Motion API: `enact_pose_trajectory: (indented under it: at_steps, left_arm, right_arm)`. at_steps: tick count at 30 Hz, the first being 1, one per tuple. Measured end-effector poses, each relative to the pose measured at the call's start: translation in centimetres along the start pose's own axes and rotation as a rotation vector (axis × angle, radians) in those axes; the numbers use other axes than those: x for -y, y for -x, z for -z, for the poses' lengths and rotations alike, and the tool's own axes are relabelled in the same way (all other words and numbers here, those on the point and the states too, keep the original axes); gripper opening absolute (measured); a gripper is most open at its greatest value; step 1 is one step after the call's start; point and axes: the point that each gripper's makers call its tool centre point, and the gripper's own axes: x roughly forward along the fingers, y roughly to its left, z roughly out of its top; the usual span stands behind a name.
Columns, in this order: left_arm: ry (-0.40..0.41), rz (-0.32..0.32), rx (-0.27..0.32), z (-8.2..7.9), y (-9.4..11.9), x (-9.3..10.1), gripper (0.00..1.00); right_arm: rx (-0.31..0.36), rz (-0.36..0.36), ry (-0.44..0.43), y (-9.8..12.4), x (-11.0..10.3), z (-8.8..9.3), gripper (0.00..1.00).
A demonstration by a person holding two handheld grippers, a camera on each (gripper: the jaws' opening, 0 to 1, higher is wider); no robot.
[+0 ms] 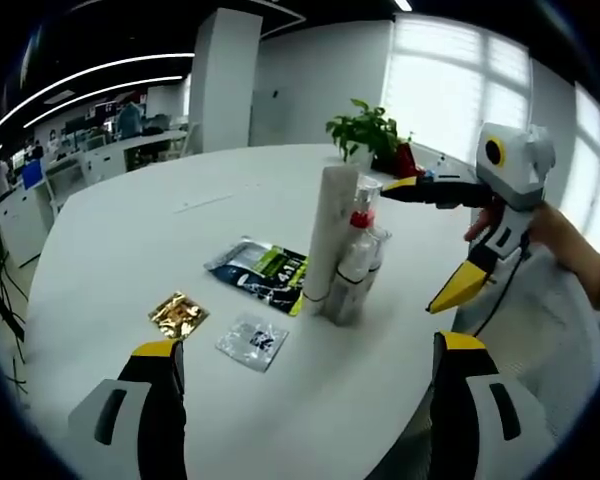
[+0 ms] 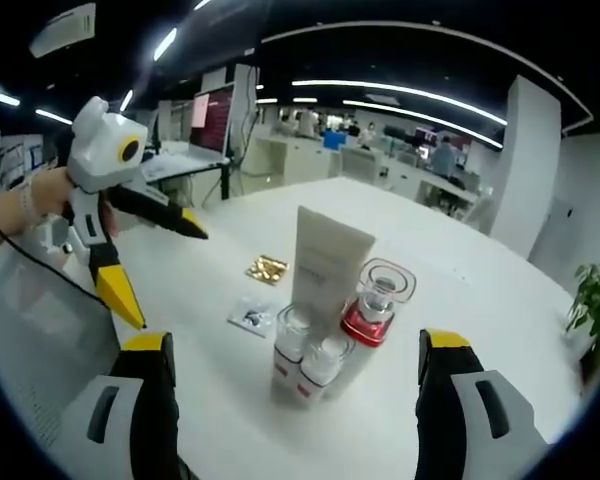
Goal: Arrange the skincare products in the storage area until every visible bottle or jar stands upright without overlapping.
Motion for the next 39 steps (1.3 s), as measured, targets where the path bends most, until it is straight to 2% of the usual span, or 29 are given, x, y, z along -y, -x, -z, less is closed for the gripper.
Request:
enact_pose_trajectory:
  at_steps: [8,13,20,27,33,39]
  left_arm:
    - [0.001,-0.002,0.001,0.0,0.0,0.0,0.99]
    - [0.001,-0.002,-0.002,0.1,0.0,0.0,0.99]
    - [-0.003,-0.005,-0.010,0.2,0.0,0.0,0.98]
    - [-0.008,-0.013,-0.015,0.2,0.0,-0.1,0.97]
    - [-0.022,-0.015,-0.025,0.4,-0.1,-0.1,0.97]
    - [-0.024,-0.011,-0.020,0.2,-0.1,0.0,0.96]
  right_arm:
    - [-0.007,-0.011,-0.022,0.1,-0.2,0.1,1.00]
    - [-0.045,-0.009,-0.032,0.1,-0.2,0.8,1.00]
    - [-0.065,-0.015,-0.048,0.1,-0.3,1.1,1.00]
    - [-0.054,0.010,-0.041,0.2,0.3,0.9,0.99]
    - [-0.056,0.003,-0.047,0.3,0.5,0.9,0.99]
    - [-0.057,-0.002,-0.017,0.9,0.7,-0.2,0.97]
